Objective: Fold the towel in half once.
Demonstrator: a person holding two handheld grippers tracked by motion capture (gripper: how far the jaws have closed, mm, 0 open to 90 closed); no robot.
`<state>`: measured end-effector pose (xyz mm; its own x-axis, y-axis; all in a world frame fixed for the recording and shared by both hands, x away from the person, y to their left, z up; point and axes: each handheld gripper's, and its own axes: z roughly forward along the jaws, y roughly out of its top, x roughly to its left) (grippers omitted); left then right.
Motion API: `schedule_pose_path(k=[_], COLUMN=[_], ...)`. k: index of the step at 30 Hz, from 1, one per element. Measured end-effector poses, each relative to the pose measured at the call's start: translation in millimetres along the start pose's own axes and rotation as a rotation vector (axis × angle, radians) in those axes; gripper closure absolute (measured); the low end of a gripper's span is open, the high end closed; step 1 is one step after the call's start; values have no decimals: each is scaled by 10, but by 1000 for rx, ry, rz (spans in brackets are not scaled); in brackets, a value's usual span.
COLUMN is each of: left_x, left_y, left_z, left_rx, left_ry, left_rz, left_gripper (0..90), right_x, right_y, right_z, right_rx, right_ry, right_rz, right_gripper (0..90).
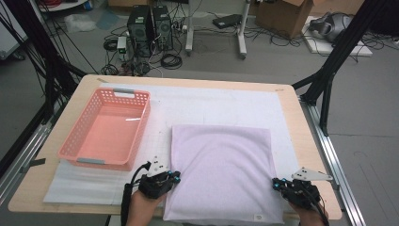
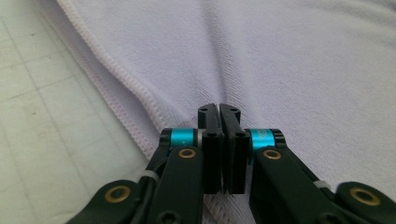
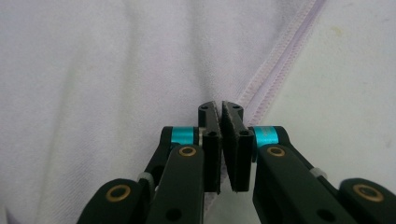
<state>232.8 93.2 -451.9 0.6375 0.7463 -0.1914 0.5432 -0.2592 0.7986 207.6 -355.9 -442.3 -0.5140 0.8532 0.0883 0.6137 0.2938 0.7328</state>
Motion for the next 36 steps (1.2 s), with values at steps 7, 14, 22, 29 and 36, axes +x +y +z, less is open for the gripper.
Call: schedule_pose_path(k=[7, 14, 22, 29, 36], left_x=[-17, -133, -146, 128, 398], left_y=[-48, -184, -236, 81, 369], left_z=[-280, -550, -576, -308, 29], left_rx=[-46, -46, -58, -150, -134], left_ry=[-59, -124, -153, -72, -25], left_rz=[-22, 4, -9, -53, -76], left_gripper=[884, 885, 777, 509, 483], right_x=[19, 135, 202, 81, -114], right_y=[-78, -244, -411, -140, 203], right_z=[-239, -497, -601, -480, -312], right_rx=[-44, -35, -13, -84, -158], right_ry=[35, 73, 93, 57, 35], right_rz=[21, 18, 17, 18, 52], right_gripper=[869, 869, 825, 664, 589])
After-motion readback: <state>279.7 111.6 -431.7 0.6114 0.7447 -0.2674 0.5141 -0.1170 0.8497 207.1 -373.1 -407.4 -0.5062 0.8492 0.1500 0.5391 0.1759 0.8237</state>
